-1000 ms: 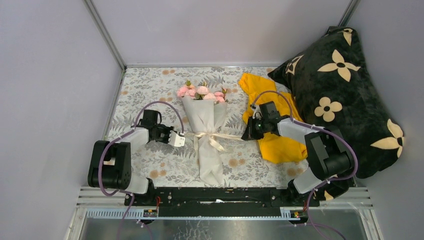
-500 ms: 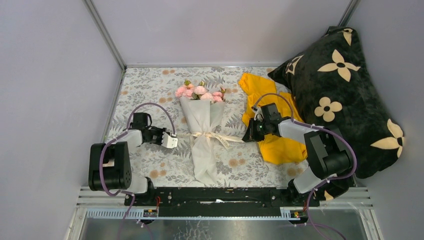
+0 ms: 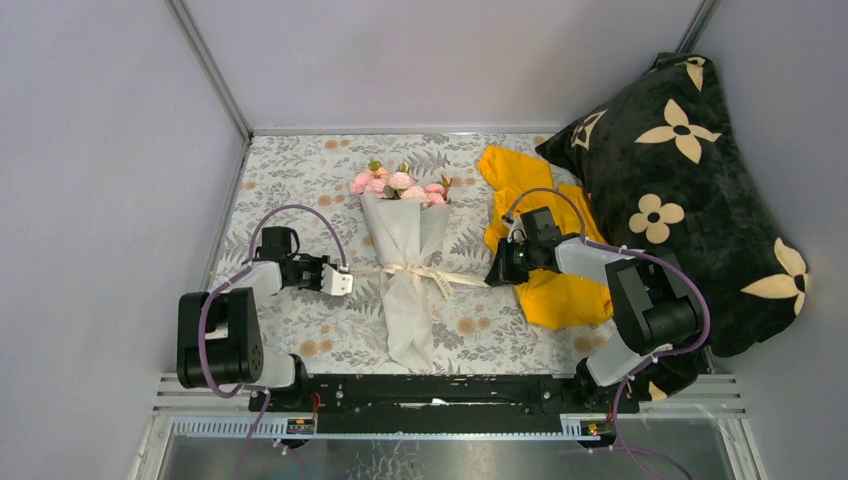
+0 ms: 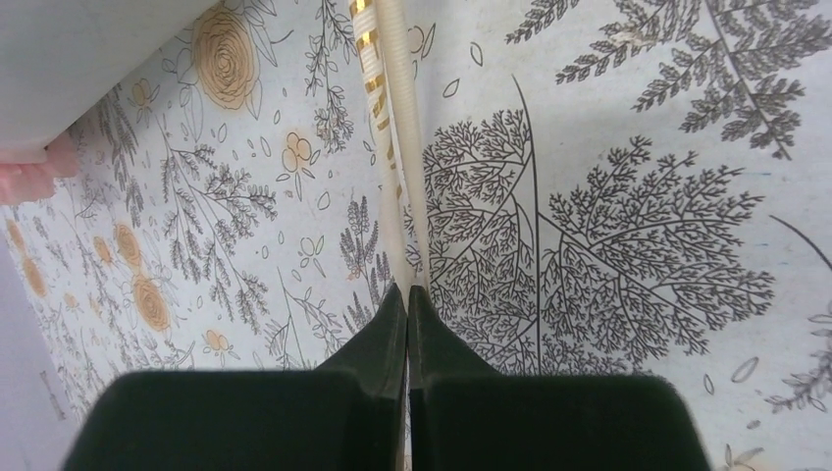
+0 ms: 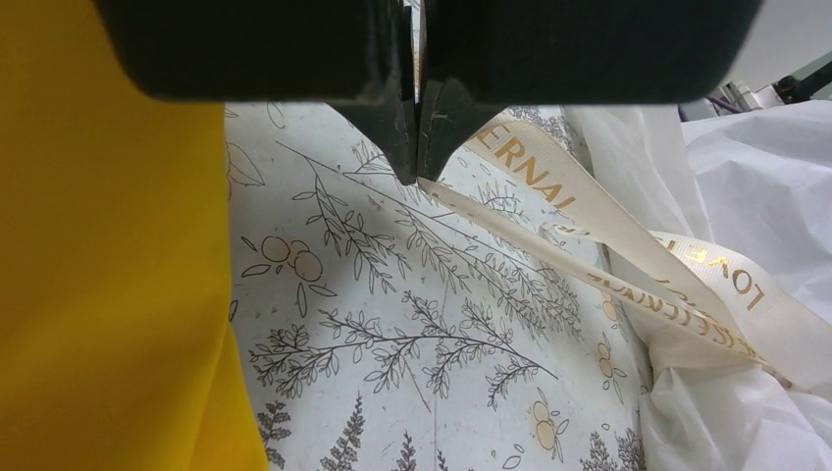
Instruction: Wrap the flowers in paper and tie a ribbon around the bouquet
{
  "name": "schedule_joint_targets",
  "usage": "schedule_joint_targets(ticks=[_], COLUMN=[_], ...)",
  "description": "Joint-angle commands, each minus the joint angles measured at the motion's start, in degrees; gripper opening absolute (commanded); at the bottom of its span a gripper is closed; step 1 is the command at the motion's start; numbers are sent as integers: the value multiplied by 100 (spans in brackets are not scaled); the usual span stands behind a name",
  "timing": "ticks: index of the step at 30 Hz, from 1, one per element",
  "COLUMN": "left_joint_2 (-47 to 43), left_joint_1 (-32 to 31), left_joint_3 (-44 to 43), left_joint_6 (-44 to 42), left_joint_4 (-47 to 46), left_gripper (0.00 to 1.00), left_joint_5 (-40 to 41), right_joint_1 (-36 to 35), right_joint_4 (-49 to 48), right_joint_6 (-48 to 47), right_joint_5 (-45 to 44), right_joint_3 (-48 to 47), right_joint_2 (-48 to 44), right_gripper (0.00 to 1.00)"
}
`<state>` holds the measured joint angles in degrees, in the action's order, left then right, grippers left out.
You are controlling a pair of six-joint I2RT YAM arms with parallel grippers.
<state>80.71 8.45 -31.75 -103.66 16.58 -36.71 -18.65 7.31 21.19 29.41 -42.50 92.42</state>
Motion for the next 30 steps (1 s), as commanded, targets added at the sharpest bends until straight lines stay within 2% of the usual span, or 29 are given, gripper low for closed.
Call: schedule_joint_targets(ticks=[1,2,4,5,6,7,8,11,14,16,19,21,23,26,30], left_joint_2=[-378,-507,-804,-989,-1165,-1359,-1522,-1929,-2241,-2474,-2921,-3163,-3307,-3518,-3695], left_joint_1=[258,208,162,144,118,75,36,-35,-53,-48,-47,-50,-38,-35,5], left_joint_3=[-139,-186,-299,-360,-437,-503,-593,-962,-1327,-1416,-1261,-1037,-857,-356,396], left_joint_6=[41,44,34,29,22,14,15,358,2114,4033,6626,9041,10358,11183,11267], left_joint_4=[503,767,1381,1700,1993,2291,2714,3456,3265,2532,1309,124,-655,-1538,-2463], left_gripper=[0,0,51,67,77,83,87,93,99,99,99,99,99,99,99], left_joint_5=[920,849,593,424,273,125,-18,-573,-1140,-1349,-1263,-518,526,1925,2991], right_joint_1=[234,217,182,160,148,144,143,143,143,143,141,143,143,142,147], right_joint_4=[1017,1044,1129,1170,1211,1240,1268,1315,1188,955,586,292,-79,-541,-1181], right_joint_6=[-543,-581,-627,-652,-677,-699,-732,-778,-876,-893,-831,-802,-822,-989,-520], right_joint_5=[-877,-727,-531,-476,-408,-329,-259,-219,-359,-787,-2028,-2821,-3617,-4430,-5797], right_joint_3=[-44,-114,-282,-359,-444,-516,-600,-874,-1106,-1118,-937,-672,-260,421,1211], right_joint_2=[-244,-352,-656,-832,-1051,-1195,-1337,-1786,-2324,-2753,-3418,-3827,-4222,-4664,-5117], right_gripper=[5,14,28,36,44,52,66,98,100,100,100,100,100,100,100])
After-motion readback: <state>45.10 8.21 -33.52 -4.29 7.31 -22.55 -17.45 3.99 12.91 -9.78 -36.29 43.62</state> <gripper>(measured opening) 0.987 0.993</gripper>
